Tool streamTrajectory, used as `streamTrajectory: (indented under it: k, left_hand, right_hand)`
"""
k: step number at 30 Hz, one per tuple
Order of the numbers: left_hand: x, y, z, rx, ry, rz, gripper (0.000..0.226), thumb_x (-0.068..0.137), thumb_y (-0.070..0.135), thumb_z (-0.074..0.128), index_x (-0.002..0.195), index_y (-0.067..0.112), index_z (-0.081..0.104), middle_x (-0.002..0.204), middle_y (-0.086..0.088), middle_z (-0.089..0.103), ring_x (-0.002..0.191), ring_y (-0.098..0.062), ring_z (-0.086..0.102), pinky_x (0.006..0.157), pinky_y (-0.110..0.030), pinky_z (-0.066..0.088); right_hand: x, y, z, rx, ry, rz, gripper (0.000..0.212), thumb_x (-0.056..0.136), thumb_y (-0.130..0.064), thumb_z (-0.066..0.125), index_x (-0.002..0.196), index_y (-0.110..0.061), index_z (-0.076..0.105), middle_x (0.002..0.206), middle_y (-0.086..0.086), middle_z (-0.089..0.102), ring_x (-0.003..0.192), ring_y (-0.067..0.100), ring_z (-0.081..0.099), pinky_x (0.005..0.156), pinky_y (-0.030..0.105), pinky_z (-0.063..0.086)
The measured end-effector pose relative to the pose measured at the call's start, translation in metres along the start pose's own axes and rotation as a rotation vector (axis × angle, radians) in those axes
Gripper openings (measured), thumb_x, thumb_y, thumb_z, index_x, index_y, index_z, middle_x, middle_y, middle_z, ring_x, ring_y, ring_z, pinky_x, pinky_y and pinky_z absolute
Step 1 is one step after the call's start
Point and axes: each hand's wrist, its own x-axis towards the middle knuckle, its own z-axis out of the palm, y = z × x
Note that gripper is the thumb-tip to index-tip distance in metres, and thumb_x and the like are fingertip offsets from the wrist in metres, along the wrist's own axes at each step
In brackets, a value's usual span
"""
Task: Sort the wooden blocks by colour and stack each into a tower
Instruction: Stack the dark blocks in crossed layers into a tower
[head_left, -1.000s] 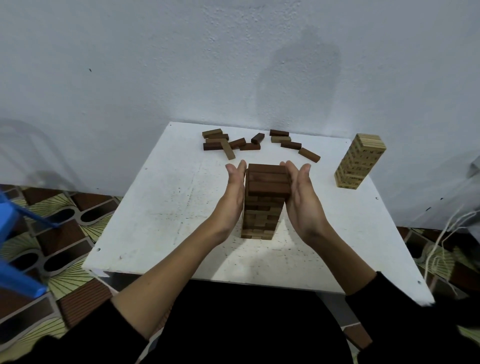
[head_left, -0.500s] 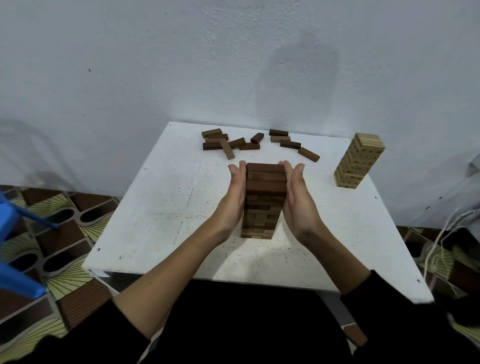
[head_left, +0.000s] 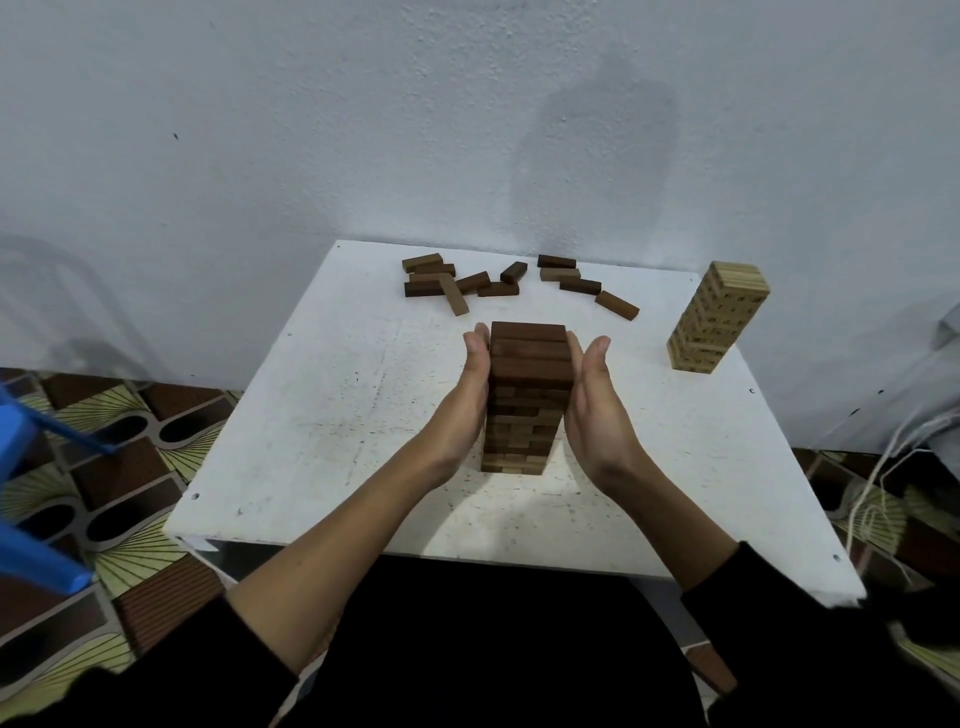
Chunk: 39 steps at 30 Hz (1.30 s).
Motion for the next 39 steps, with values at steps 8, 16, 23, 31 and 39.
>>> streamTrajectory:
  k: [8, 16, 23, 31, 39]
  left_hand:
    - [0.009, -0.005, -0.035, 0.213, -0.133, 0.180, 0.119, 0.062, 0.042, 0.082, 0.149, 0.031, 0.001, 0.152, 0.004, 0.029, 0.141, -0.013, 0.029, 0.117, -0.050, 0.023]
    - [0.020, 0.003, -0.042, 0.315, -0.134, 0.153, 0.116, 0.062, 0.030, 0.082, 0.149, 0.033, 0.005, 0.136, -0.001, 0.046, 0.132, -0.011, 0.041, 0.115, -0.047, 0.028]
    - [0.022, 0.002, -0.041, 0.302, -0.126, 0.162, 0.108, 0.066, 0.015, 0.078, 0.147, 0.032, 0.009, 0.130, -0.001, 0.049, 0.127, -0.010, 0.046, 0.114, -0.046, 0.030]
    - [0.023, 0.003, -0.040, 0.295, -0.119, 0.146, 0.110, 0.063, 0.017, 0.079, 0.148, 0.031, 0.009, 0.128, 0.001, 0.049, 0.124, -0.010, 0.048, 0.113, -0.047, 0.032]
    - [0.023, 0.004, -0.040, 0.286, -0.129, 0.154, 0.114, 0.061, 0.017, 0.081, 0.149, 0.029, 0.009, 0.126, 0.003, 0.049, 0.122, -0.010, 0.049, 0.111, -0.049, 0.035]
  right_hand:
    - [0.008, -0.007, -0.038, -0.299, -0.158, -0.138, 0.103, 0.063, -0.042, 0.075, 0.142, -0.040, 0.008, 0.153, -0.008, 0.027, 0.140, 0.002, 0.023, 0.115, 0.028, 0.016]
    - [0.023, -0.013, -0.045, -0.491, -0.215, -0.194, 0.115, 0.064, -0.021, 0.079, 0.148, -0.026, 0.000, 0.134, 0.000, 0.043, 0.132, 0.006, 0.038, 0.117, 0.029, 0.018]
    - [0.025, -0.007, -0.041, -0.483, -0.198, -0.184, 0.114, 0.064, -0.025, 0.079, 0.147, -0.032, 0.002, 0.129, 0.007, 0.044, 0.128, 0.017, 0.044, 0.114, 0.046, 0.028]
    - [0.027, -0.005, -0.041, -0.482, -0.180, -0.172, 0.111, 0.065, -0.027, 0.078, 0.146, -0.035, 0.003, 0.130, 0.005, 0.045, 0.127, 0.019, 0.045, 0.113, 0.047, 0.030]
    - [0.027, -0.005, -0.044, -0.475, -0.193, -0.167, 0.113, 0.068, -0.019, 0.081, 0.147, -0.033, 0.001, 0.130, 0.006, 0.044, 0.129, 0.018, 0.042, 0.115, 0.046, 0.026]
